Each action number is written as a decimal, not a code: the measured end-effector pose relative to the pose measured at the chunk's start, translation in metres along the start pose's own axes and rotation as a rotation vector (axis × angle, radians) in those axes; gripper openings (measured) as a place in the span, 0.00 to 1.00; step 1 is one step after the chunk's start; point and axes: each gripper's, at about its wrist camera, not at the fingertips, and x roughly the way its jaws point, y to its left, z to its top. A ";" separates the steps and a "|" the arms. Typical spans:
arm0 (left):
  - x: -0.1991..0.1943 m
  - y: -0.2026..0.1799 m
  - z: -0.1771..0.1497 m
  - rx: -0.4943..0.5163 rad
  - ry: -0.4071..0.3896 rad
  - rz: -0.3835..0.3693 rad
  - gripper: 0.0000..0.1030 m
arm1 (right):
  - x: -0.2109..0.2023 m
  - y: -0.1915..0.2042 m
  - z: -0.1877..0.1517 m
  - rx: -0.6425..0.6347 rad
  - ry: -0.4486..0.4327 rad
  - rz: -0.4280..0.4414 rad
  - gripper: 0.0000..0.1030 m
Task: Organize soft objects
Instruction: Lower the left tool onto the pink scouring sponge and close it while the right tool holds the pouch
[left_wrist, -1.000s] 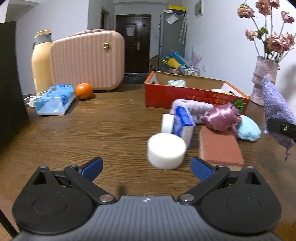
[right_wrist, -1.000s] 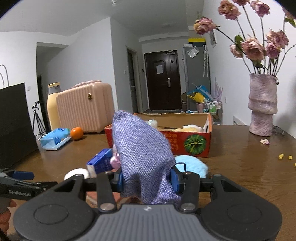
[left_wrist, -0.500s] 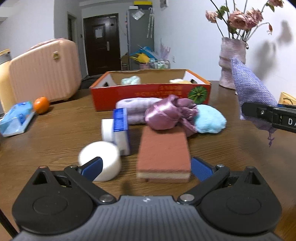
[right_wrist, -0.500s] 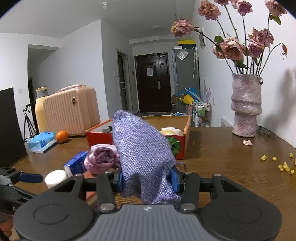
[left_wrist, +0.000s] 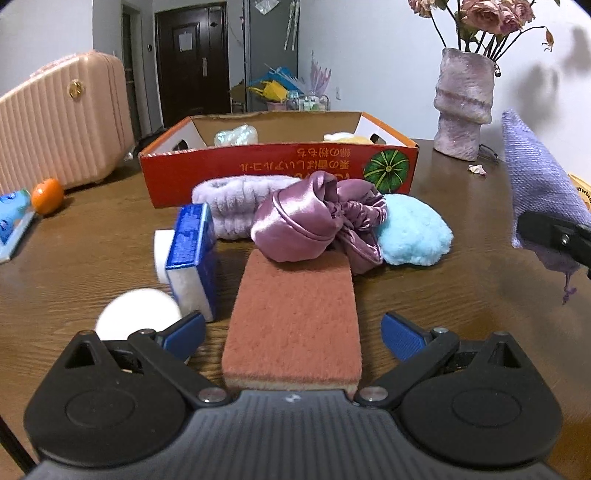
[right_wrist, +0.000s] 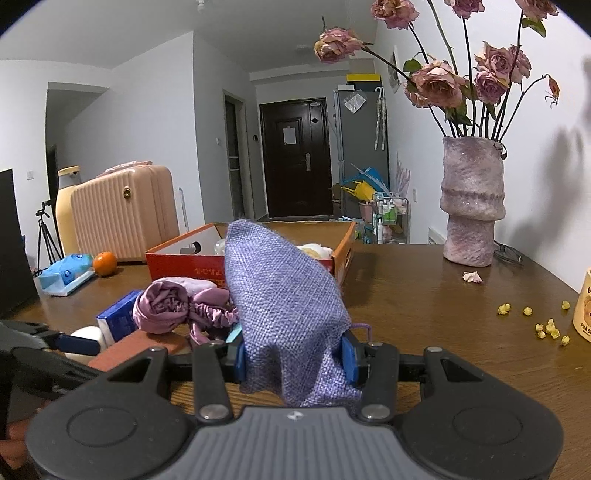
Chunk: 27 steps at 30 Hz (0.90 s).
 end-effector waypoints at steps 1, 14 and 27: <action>0.003 0.001 0.000 -0.005 0.009 -0.011 1.00 | 0.000 0.000 0.000 0.000 -0.001 0.002 0.44; 0.012 0.009 0.000 -0.043 0.051 -0.032 0.82 | 0.009 0.006 -0.007 -0.017 0.028 -0.002 0.45; 0.004 0.005 -0.002 -0.024 0.004 -0.012 0.69 | 0.008 0.004 -0.007 -0.002 0.012 -0.049 0.45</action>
